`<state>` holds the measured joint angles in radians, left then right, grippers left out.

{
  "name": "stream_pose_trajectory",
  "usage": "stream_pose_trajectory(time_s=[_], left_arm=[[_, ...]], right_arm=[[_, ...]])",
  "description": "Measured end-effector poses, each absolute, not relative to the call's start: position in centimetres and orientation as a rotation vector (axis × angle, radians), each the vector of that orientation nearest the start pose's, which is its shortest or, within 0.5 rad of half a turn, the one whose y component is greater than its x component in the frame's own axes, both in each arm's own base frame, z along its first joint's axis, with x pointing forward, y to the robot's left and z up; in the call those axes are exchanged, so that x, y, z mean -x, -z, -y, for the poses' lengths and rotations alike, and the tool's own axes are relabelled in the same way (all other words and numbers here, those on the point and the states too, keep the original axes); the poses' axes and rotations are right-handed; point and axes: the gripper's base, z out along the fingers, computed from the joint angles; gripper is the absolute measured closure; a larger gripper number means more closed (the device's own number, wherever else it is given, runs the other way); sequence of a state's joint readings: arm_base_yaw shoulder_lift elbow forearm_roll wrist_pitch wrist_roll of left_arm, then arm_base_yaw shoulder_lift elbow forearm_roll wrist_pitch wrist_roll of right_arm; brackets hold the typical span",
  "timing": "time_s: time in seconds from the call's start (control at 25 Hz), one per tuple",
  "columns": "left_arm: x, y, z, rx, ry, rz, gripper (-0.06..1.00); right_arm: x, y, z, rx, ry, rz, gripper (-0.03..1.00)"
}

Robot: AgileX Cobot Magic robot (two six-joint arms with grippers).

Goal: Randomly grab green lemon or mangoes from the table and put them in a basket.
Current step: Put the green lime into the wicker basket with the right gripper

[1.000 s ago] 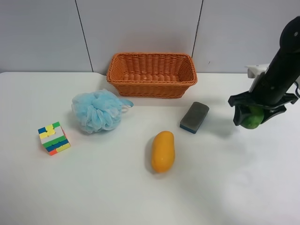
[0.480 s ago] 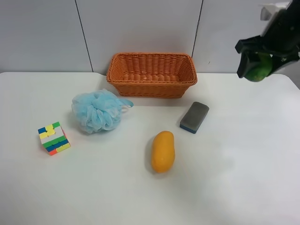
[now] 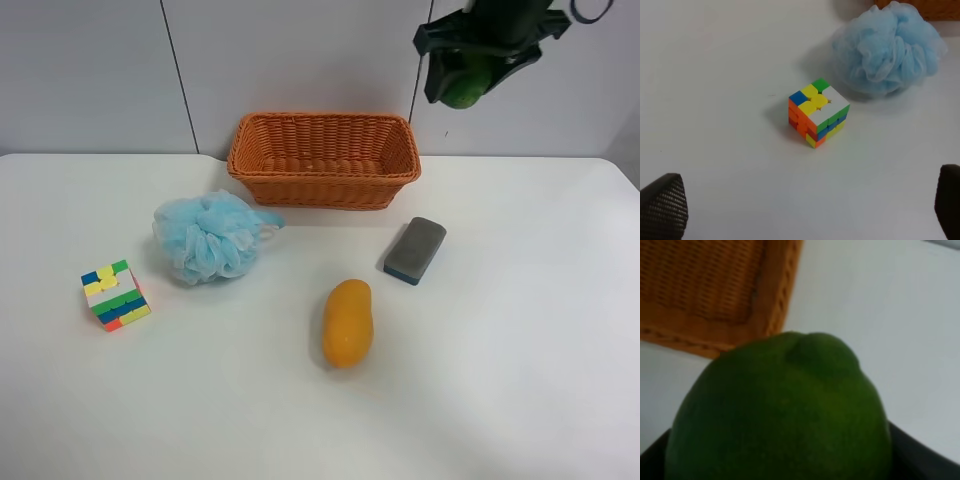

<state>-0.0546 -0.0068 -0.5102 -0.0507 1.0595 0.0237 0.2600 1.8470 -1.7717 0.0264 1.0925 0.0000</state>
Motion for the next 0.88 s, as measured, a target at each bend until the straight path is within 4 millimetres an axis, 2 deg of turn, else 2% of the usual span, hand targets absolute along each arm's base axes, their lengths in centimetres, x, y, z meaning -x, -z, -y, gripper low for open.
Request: stream_pose_trajectory(time_s=[0.12, 0.36, 0.68, 0.88], left_arm=[[0.7, -28.0, 0.4, -0.082, 0.08, -2.024, -0.05], [0.7, -28.0, 0.4, -0.082, 0.08, -2.024, -0.05], [0.7, -28.0, 0.4, -0.082, 0.08, -2.024, -0.05], [0.7, -28.0, 0.4, -0.082, 0.08, -2.024, -0.05]], right_arm=[[-41.5, -31.0, -12.2, 0.363, -0.128, -2.635, 0.31], [-45.0, -27.0, -14.0, 0.368, -0.146, -2.555, 0.31], [-47.8, -21.9, -14.9, 0.355, -0.155, -2.494, 0.31], [-48.8, -19.6, -15.2, 0.351, -0.157, -2.476, 0.31]])
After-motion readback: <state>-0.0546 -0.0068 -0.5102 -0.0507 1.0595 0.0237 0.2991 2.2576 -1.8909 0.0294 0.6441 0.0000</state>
